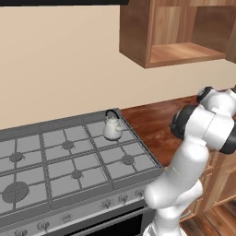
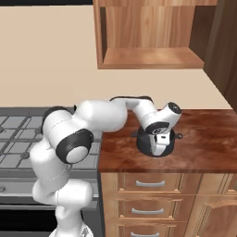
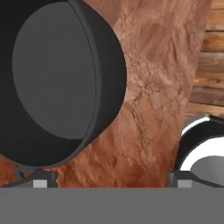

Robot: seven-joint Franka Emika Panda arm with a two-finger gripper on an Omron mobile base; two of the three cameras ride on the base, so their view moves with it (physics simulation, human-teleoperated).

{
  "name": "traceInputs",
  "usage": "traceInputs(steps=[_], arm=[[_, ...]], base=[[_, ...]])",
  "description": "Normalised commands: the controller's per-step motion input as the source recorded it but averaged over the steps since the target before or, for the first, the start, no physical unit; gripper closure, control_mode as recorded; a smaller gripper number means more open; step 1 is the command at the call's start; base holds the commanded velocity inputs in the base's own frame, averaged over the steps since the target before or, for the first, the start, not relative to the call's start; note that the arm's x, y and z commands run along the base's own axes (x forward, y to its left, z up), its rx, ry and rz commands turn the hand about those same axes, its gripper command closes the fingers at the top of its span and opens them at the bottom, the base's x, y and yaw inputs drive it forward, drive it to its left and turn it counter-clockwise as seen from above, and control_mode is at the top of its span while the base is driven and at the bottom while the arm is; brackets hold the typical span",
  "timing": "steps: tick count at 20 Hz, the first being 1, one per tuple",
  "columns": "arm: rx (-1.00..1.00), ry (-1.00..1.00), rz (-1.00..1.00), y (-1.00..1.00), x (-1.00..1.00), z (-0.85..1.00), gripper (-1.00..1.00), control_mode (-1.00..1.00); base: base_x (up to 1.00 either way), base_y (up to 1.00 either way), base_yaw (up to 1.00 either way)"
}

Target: Pick the kettle from the cabinet and place it on a stove burner. Then pick the pot from the counter and place it on another stove burner. Finally, turn both burners on.

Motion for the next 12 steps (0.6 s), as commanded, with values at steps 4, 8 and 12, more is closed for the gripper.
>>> traceInputs(steps=[4,8,12], arm=[[0.0,0.04,0.0,-0.07,0.27,-0.21,-1.0,-1.0],[0.0,0.03,0.0,-0.06,0.23,-0.2,-1.0,-1.0],[0.0,0.03,0.0,-0.06,0.23,-0.2,-1.0,-1.0]], base=[[0.0,0.0,0.0],[0.0,0.0,0.0],[0.0,0.0,0.0]])
